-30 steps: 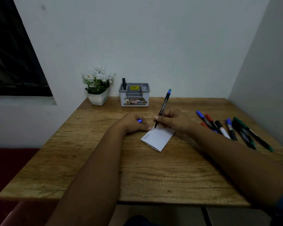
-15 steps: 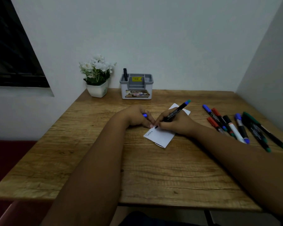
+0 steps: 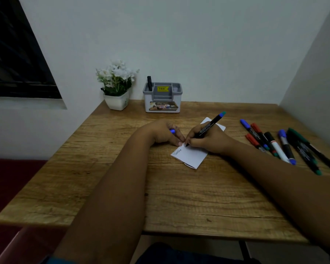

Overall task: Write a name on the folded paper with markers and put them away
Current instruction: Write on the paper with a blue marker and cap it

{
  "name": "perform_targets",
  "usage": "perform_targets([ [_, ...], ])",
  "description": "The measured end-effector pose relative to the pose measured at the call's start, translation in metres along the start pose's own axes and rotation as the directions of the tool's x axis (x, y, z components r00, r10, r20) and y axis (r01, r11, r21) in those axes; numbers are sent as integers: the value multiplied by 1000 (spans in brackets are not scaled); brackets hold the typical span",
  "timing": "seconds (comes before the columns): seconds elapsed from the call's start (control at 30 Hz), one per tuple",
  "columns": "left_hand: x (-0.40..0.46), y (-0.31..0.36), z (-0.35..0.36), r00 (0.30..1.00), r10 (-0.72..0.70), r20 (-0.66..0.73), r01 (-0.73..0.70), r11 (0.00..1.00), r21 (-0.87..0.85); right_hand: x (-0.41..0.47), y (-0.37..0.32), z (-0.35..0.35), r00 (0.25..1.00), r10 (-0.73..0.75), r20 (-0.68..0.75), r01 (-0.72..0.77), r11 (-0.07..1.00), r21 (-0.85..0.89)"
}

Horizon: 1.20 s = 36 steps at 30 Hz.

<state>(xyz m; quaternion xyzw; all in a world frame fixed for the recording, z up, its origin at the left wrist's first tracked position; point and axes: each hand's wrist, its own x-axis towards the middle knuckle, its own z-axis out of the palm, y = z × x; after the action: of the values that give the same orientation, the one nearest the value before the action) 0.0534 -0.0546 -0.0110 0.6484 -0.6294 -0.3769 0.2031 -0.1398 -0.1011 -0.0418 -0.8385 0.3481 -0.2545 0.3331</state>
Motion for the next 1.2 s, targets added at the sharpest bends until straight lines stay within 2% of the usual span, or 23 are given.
perform_targets([
  [0.1,0,-1,0,1000,3,10,-3,1000,-8,0,2,-1,999,3,-41,-1,999,40],
  [0.4,0,1,-1,1000,-13,-4,13,1000,9,-1,0,1,999,-27,30,28,1000,-13],
  [0.57,0,1,0,1000,-16,5,16,1000,7,-2,0,-4,996,36,-83,-26,993,114],
  [0.83,1,1,2,1000,-10,-27,10,1000,7,-2,-1,-4,1000,15,-15,-15,1000,-15],
  [1.2,3,1,2,1000,-5,-24,6,1000,15,-1,-1,-5,1000,1,-12,-1,999,-44],
])
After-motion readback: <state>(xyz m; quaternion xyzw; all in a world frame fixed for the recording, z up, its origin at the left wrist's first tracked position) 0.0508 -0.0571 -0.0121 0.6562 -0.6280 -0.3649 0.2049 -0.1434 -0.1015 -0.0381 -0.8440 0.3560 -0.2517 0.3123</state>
